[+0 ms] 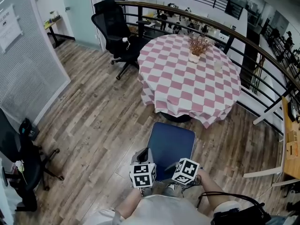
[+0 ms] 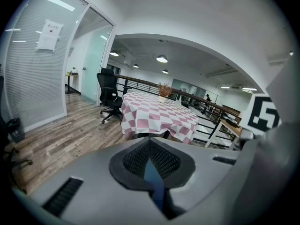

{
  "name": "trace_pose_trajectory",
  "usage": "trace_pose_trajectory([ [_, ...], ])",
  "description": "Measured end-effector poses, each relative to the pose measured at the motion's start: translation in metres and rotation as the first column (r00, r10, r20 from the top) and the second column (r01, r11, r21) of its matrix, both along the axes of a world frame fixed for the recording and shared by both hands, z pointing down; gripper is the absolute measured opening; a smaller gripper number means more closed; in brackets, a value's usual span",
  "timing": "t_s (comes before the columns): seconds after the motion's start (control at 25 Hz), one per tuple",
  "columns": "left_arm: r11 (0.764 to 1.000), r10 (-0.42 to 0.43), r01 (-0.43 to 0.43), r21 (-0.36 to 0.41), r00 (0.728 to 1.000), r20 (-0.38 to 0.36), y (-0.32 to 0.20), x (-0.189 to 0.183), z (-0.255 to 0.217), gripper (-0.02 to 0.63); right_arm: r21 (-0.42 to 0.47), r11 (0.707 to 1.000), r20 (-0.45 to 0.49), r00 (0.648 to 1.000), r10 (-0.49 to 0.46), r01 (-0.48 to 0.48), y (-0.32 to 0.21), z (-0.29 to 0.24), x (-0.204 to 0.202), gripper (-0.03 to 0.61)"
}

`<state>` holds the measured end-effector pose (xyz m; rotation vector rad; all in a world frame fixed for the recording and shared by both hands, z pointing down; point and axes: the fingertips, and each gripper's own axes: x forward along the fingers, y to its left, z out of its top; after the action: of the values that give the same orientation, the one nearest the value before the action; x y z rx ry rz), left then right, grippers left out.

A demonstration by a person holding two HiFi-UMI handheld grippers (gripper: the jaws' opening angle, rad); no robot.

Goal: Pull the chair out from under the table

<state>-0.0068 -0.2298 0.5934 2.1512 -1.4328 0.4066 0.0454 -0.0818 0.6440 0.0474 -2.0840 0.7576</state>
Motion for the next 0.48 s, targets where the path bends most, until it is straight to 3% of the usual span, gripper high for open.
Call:
trace_pose_trajectory([
  [0.16, 0.999, 0.034, -0.034, 0.021, 0.999, -0.002, -0.006, 0.014, -0.010, 0.005, 0.119, 0.984, 0.147, 0.982, 0.116, -0.134, -0.046, -0.038, 0.010, 0.187],
  [0.24, 0.997, 0.065, -0.065, 0.052, 0.998, 0.007, -0.015, 0.025, -0.021, 0.005, 0.196, 0.943, 0.244, 0.945, 0.219, -0.269, -0.075, -0.059, 0.021, 0.184],
  [0.32, 0.992, 0.086, -0.087, 0.093, 0.996, 0.011, -0.026, 0.036, -0.037, 0.005, 0.262, 0.866, 0.338, 0.880, 0.332, -0.427, -0.104, -0.080, 0.037, 0.184],
  [0.48, 0.979, 0.102, -0.100, 0.175, 0.995, -0.003, -0.050, 0.056, -0.071, 0.005, 0.395, 0.640, 0.451, 0.746, 0.489, -0.659, -0.146, -0.116, 0.075, 0.160],
])
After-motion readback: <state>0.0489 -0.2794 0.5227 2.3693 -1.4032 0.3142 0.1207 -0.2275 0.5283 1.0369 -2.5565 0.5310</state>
